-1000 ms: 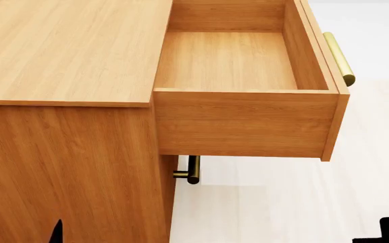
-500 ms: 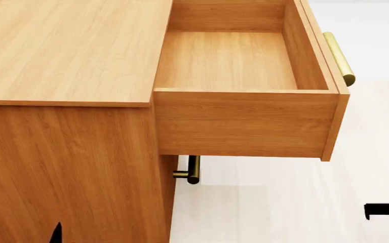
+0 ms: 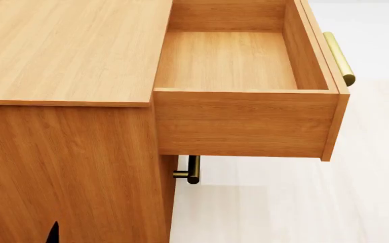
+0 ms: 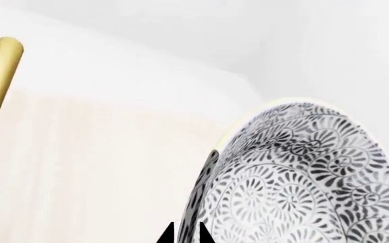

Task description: Put the bowl on top of the cabinet.

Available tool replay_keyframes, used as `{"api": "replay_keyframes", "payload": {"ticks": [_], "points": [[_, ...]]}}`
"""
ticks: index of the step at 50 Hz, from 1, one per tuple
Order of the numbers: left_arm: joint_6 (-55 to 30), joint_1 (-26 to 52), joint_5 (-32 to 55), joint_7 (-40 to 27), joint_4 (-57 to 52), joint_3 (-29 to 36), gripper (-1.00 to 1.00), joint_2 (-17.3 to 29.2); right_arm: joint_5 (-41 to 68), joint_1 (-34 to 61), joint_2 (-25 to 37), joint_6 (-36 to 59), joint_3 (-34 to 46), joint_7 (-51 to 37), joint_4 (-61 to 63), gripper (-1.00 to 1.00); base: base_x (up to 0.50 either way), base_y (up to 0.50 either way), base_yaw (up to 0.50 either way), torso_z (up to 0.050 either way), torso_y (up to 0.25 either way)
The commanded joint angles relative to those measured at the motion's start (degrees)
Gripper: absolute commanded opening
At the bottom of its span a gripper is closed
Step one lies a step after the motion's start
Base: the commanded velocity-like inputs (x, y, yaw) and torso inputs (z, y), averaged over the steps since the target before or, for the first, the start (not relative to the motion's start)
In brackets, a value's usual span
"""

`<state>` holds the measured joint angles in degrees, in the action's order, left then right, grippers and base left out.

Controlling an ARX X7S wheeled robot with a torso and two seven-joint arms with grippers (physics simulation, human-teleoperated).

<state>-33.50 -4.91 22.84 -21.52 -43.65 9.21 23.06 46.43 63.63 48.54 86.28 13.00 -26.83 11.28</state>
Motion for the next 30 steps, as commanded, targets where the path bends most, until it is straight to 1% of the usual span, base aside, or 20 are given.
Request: {"api": "replay_keyframes", "payload": {"ticks": [1, 9, 13, 16, 21, 23, 24, 30], "points": [[-0.56, -0.09, 0.02, -0.48, -1.10, 0.18, 1.00, 0.61, 7.56, 13.13, 2.43, 3.42, 5.60, -5.88, -0.79, -1.00, 0.00, 0.00, 0.00, 0.000, 0.000], [0.17, -0.77, 0.23, -0.49, -0.95, 0.03, 1.00, 0.62, 18.16, 22.95, 4.49, 3.40, 12.16, -13.35, -3.34, -1.00, 0.00, 0.00, 0.00, 0.000, 0.001], [0.21, -0.98, 0.25, -0.52, -1.32, 0.16, 1.00, 0.81, 20.26, 26.88, 4.11, 3.14, 15.49, -14.74, -4.50, -1.00, 0.00, 0.00, 0.00, 0.000, 0.000], [0.57, -1.12, 0.22, -0.47, -0.77, 0.09, 1.00, 0.81, 20.75, 32.69, 2.33, 3.31, 19.68, -14.92, -6.79, -1.00, 0.00, 0.00, 0.00, 0.000, 0.000], [0.65, -1.32, 0.54, -0.56, -1.04, -0.16, 1.00, 0.90, 21.74, 38.15, 0.55, 2.96, 24.26, -15.08, -8.70, -1.00, 0.00, 0.00, 0.00, 0.000, 0.000], [0.90, -1.38, 0.41, -0.52, -0.77, 0.00, 1.00, 0.87, 21.70, 40.85, -1.19, 2.98, 26.15, -15.15, -10.51, -1.00, 0.00, 0.00, 0.00, 0.000, 0.000], [1.07, -1.55, 0.33, -0.51, -0.79, 0.09, 1.00, 0.88, 21.02, 42.84, -2.30, 3.01, 28.09, -14.38, -11.40, -1.00, 0.00, 0.00, 0.00, 0.000, 0.000], [1.01, -1.80, 0.31, -0.74, -1.39, 0.13, 1.00, 1.15, 20.64, 48.52, -5.08, 2.56, 32.52, -12.75, -13.43, -1.00, 0.00, 0.00, 0.00, 0.000, 0.002]]}}
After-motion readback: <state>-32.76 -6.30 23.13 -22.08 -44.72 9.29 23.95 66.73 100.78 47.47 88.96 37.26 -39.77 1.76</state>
